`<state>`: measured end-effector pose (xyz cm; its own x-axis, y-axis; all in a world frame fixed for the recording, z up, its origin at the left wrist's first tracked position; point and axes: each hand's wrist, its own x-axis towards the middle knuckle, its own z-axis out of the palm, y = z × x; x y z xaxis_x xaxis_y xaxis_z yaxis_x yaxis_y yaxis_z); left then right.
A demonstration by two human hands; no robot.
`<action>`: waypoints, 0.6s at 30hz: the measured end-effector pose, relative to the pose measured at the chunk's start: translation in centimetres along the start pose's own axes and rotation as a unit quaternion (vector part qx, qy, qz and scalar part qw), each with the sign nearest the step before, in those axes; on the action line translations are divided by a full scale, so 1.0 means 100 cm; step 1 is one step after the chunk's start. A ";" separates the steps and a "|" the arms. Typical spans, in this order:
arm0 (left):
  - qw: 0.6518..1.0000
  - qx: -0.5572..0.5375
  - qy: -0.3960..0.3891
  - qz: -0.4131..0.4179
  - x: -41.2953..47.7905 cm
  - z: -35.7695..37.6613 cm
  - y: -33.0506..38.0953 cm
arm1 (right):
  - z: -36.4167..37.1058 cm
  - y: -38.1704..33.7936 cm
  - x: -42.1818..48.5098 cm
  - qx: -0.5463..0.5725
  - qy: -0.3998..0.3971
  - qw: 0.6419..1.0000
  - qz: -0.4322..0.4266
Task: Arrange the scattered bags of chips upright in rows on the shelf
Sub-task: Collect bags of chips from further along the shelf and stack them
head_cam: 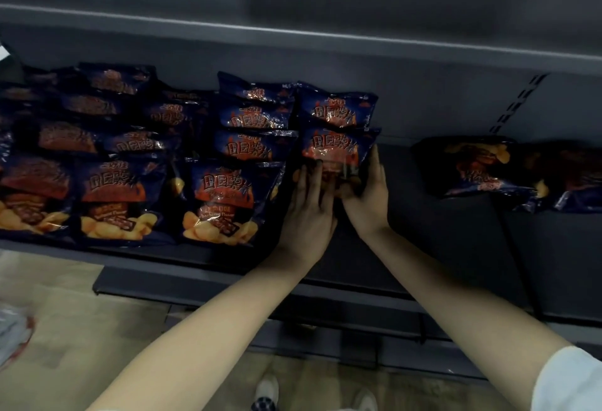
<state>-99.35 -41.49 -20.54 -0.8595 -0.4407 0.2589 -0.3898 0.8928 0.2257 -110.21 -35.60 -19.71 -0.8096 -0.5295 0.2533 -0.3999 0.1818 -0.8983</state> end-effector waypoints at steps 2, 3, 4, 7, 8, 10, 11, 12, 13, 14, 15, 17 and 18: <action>1.000 0.001 -0.001 0.000 0.001 0.000 0.000 | 0.001 0.001 -0.001 -0.009 0.006 1.000 -0.005; 1.000 0.001 -0.002 0.001 0.001 0.000 0.000 | 0.001 0.001 -0.001 -0.013 0.008 1.000 -0.007; 1.000 -0.001 -0.002 0.002 0.001 0.000 0.000 | 0.001 0.002 -0.001 -0.017 0.011 1.000 -0.009; 1.000 -0.006 -0.003 0.007 0.002 0.001 -0.001 | 0.003 0.004 -0.002 -0.026 0.022 0.999 -0.009; 1.000 -0.006 -0.004 0.006 0.003 0.002 -0.001 | 0.003 0.004 -0.002 -0.025 0.024 0.999 -0.008; 1.000 -0.007 -0.009 0.003 0.003 0.003 -0.002 | 0.003 0.005 -0.002 -0.026 0.026 0.999 -0.009; 1.000 -0.007 -0.009 0.003 0.003 0.004 -0.002 | 0.003 0.005 -0.002 -0.027 0.027 0.999 -0.011; 1.000 -0.008 -0.007 0.005 0.003 0.004 -0.003 | 0.003 0.005 -0.002 -0.029 0.029 0.999 -0.012; 1.000 -0.009 -0.004 0.008 0.002 0.004 -0.003 | 0.003 0.004 -0.003 -0.029 0.030 0.999 -0.012; 1.000 -0.010 -0.002 0.010 0.002 0.004 -0.003 | 0.003 0.004 -0.003 -0.029 0.032 0.999 -0.011; 1.000 -0.009 0.000 0.011 0.001 0.004 -0.003 | 0.003 0.003 -0.003 -0.030 0.033 0.999 -0.011; 1.000 -0.010 0.006 0.012 0.001 0.003 -0.003 | 0.004 0.002 -0.004 -0.031 0.033 0.999 -0.011; 1.000 -0.013 0.008 0.011 0.001 0.003 -0.003 | 0.004 0.002 -0.004 -0.029 0.032 0.999 -0.011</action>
<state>-99.45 -41.76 -20.87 -0.8624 -0.4227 0.2786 -0.3618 0.8995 0.2450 -109.80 -35.68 -20.11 -0.8255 -0.4798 0.2972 -0.4411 0.2200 -0.8701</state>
